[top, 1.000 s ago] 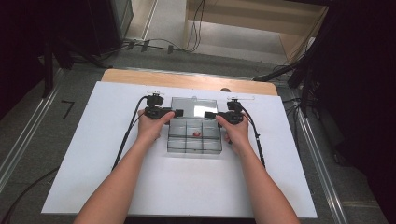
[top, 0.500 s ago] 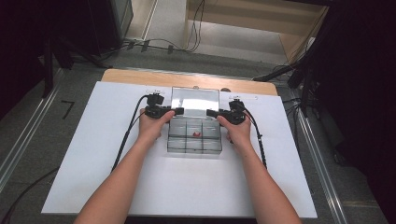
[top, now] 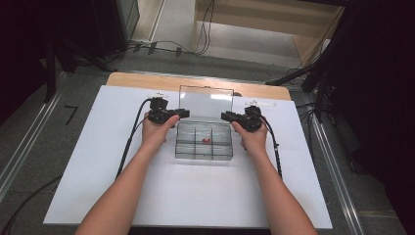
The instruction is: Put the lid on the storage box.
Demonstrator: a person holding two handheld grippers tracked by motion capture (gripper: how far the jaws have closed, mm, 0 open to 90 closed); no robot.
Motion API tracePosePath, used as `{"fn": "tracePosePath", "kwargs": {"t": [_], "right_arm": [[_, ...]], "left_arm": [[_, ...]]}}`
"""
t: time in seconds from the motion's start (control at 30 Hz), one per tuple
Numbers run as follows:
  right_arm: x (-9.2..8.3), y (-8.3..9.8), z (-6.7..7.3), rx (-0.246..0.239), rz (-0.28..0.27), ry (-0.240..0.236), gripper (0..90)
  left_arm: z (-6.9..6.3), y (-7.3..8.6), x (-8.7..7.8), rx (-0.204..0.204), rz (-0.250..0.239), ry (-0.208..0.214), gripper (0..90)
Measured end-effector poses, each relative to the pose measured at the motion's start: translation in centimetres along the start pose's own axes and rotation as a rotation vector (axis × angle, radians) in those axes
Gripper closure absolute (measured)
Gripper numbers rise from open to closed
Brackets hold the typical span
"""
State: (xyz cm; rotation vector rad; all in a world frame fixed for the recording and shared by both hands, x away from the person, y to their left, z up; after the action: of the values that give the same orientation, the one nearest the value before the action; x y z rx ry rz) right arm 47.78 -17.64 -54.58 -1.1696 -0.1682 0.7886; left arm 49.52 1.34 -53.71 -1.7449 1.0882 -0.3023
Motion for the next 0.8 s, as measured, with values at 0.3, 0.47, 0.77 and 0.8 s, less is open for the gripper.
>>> {"fn": "tracePosePath", "kwargs": {"t": [0.3, 0.47, 0.77, 0.8], "right_arm": [[-0.6, 0.0, 0.3, -0.071, -0.018, -0.017, 66.5], [-0.7, 0.0, 0.4, -0.105, -0.02, -0.008, 66.2], [-0.7, 0.0, 0.6, -0.123, -0.004, 0.006, 61.8], [-0.6, 0.0, 0.6, -0.119, -0.004, 0.004, 60.4]], "left_arm": [[-0.6, -1.0, -0.2, 0.04, -0.013, 0.01, 62.8], [-1.2, -3.0, -0.2, 0.075, -0.047, -0.005, 59.9], [-1.1, -3.3, -0.8, 0.093, -0.085, 0.009, 68.3], [-1.2, -3.3, -0.8, 0.095, -0.09, 0.014, 68.4]]}}
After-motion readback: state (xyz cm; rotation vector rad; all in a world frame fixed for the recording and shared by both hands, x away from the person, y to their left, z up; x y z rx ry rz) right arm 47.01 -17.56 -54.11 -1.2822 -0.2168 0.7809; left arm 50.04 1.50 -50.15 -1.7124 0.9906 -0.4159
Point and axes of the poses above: each handheld gripper's, and its own axes: x roughly forward along the jaws, y roughly out of its underside, z roughly to its left, the point moved 10 cm from there along x, roughly forward along the jaws, and after that the axes turned 14 degrees about -z, right-handed, at the moved point
